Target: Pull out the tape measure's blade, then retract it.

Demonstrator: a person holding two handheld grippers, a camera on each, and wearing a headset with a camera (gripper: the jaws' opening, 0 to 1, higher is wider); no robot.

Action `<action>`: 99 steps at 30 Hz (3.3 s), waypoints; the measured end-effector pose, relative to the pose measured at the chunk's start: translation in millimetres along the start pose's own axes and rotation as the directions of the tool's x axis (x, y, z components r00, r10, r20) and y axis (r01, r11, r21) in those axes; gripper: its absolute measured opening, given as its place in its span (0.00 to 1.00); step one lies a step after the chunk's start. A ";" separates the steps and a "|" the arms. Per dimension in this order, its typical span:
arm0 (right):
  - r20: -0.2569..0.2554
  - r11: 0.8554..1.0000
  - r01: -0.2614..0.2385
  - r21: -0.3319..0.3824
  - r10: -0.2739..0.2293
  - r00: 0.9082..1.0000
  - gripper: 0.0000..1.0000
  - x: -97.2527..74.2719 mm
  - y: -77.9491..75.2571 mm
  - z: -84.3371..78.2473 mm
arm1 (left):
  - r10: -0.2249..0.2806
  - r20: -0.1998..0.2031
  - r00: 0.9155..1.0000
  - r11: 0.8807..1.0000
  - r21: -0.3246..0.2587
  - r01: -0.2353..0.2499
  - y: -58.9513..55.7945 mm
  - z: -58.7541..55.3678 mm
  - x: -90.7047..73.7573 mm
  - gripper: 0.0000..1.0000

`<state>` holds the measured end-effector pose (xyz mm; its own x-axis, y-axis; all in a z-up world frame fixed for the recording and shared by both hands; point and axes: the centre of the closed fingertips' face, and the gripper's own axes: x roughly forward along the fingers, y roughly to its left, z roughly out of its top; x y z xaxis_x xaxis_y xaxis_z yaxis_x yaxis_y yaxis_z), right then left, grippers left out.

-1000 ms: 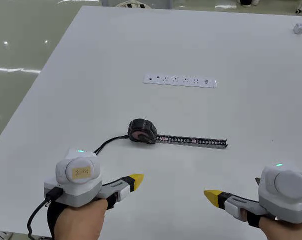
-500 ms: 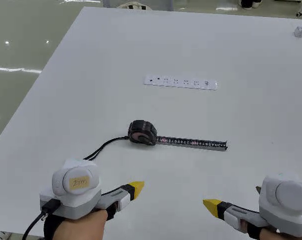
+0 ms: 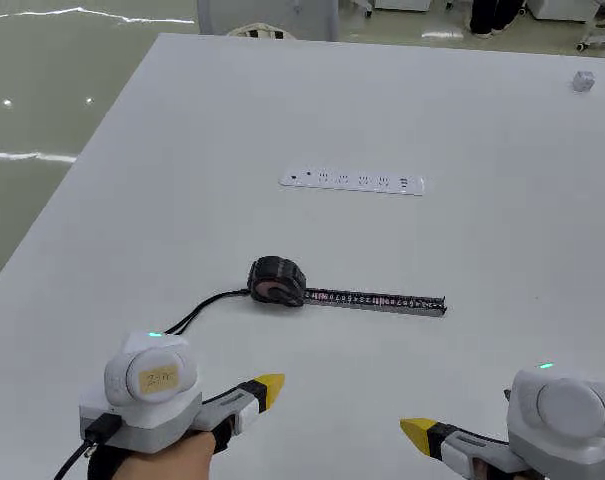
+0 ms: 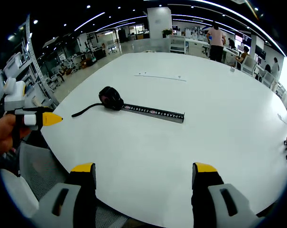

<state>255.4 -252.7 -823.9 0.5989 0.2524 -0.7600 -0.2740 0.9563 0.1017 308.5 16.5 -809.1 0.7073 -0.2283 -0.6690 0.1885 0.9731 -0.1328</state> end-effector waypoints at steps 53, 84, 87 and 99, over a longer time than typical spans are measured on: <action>-0.050 0.996 -0.001 -0.089 -0.003 0.999 0.81 46.3 -30.3 7.9 | 0.026 -0.009 1.000 1.000 -0.006 -0.026 -12.3 14.7 60.6 0.88; -0.108 0.985 -0.029 -0.172 0.011 0.994 0.76 82.4 -49.1 11.8 | 0.036 -0.019 0.999 0.999 -0.018 -0.036 -13.8 21.9 101.4 0.84; -0.111 0.983 -0.029 -0.180 0.009 0.994 0.75 86.4 -52.8 13.5 | 0.035 -0.020 0.999 0.999 -0.020 -0.035 -13.9 22.6 105.3 0.84; -0.132 0.976 -0.043 -0.213 0.014 0.991 0.74 102.8 -61.9 16.4 | 0.043 -0.019 0.999 0.999 -0.026 -0.044 -12.3 29.0 122.7 0.83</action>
<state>346.3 -283.5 -897.8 0.4900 0.2443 -0.8368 -0.4535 0.8913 -0.0054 412.8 -24.4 -868.4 0.7016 -0.1854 -0.6881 0.1397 0.9826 -0.1223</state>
